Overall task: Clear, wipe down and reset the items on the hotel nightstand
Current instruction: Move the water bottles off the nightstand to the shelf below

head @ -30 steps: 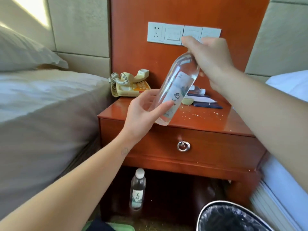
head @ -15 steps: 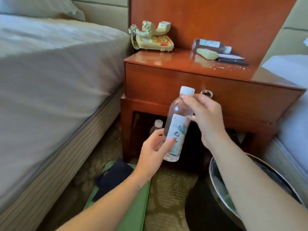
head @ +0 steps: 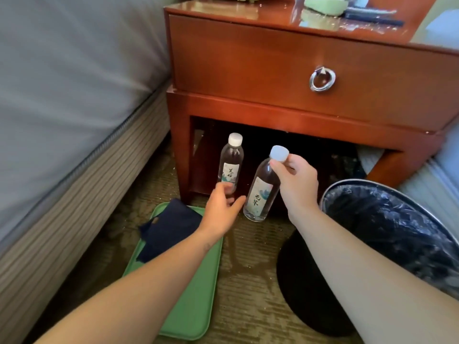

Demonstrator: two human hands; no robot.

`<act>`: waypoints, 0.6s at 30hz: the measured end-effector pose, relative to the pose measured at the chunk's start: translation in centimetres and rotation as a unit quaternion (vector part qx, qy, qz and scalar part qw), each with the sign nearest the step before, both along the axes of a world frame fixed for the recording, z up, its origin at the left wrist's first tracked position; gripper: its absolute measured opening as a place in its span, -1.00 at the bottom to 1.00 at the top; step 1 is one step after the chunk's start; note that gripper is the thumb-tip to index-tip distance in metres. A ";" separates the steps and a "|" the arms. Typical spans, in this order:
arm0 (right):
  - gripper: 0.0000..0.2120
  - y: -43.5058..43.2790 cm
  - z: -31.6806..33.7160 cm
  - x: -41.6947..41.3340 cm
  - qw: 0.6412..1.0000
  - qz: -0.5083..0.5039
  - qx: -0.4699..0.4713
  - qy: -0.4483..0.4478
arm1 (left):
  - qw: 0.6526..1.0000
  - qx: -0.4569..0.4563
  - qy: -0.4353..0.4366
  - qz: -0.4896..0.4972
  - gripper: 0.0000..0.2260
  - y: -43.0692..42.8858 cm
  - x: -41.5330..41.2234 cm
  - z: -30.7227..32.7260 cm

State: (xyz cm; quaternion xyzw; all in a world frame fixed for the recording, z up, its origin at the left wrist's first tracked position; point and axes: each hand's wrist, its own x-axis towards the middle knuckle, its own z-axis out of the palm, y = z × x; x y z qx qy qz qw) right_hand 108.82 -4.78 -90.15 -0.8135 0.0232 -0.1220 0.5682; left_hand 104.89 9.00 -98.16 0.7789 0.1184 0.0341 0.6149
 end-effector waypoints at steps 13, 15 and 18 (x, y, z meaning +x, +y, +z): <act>-0.80 1.9 -2.3 6.6 0.996 0.035 -0.077 -0.002 | 0.977 0.190 -0.059 -0.078 -0.42 4.7 9.7 3.6; -0.81 2.0 -2.6 7.2 0.996 0.047 -0.080 0.002 | 0.977 0.190 -0.071 -0.068 -0.46 4.9 9.8 3.1; -0.83 2.2 -2.6 7.6 0.993 0.079 -0.082 0.012 | 0.980 0.165 -0.089 -0.061 -0.48 5.3 9.7 2.3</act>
